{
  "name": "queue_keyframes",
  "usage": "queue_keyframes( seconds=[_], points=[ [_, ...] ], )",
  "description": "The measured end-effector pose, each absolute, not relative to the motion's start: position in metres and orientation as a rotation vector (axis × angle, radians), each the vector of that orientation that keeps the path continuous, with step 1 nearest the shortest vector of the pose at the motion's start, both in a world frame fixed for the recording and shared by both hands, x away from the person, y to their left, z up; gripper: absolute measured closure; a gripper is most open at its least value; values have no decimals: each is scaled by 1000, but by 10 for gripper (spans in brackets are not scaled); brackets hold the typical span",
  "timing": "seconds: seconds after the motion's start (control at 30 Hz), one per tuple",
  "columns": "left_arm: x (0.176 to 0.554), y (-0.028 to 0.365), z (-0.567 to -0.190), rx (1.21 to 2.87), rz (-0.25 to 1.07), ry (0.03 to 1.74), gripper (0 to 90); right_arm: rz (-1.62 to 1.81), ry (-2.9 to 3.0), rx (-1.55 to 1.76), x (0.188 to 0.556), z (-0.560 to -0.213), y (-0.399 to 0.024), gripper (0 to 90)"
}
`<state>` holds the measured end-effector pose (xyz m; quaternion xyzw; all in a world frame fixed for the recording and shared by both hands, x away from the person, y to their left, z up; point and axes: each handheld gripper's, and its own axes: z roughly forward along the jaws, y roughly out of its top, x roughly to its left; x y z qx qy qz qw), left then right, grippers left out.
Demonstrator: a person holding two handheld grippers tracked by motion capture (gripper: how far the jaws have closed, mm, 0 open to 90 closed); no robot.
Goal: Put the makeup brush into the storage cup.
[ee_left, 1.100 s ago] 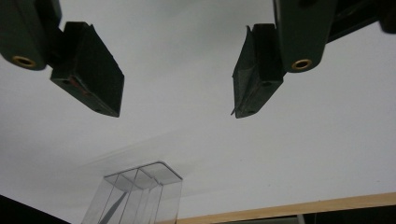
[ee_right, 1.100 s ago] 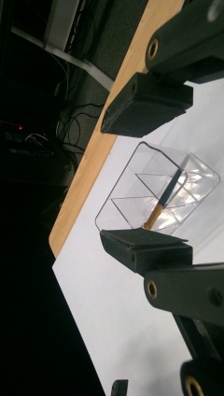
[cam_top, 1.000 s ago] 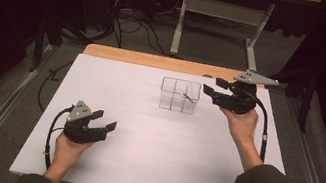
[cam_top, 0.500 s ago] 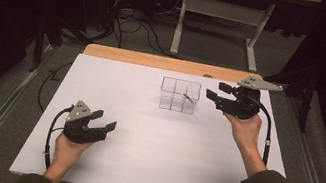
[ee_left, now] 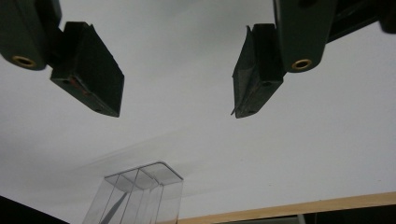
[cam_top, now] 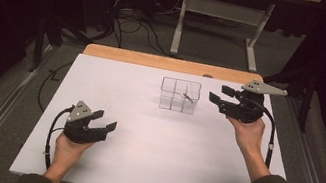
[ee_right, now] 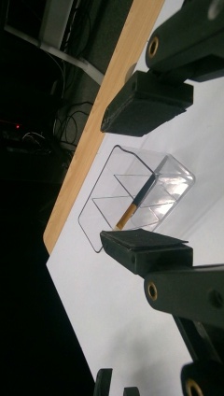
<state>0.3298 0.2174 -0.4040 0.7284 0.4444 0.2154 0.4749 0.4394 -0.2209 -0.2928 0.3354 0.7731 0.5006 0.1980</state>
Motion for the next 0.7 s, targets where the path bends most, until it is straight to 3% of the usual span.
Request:
queue_keyframes(
  seconds=[0.7],
  points=[
    [330,217,-404,1783,528,1086,343,1402,2147,937,425,-297,-233,438]
  ],
)
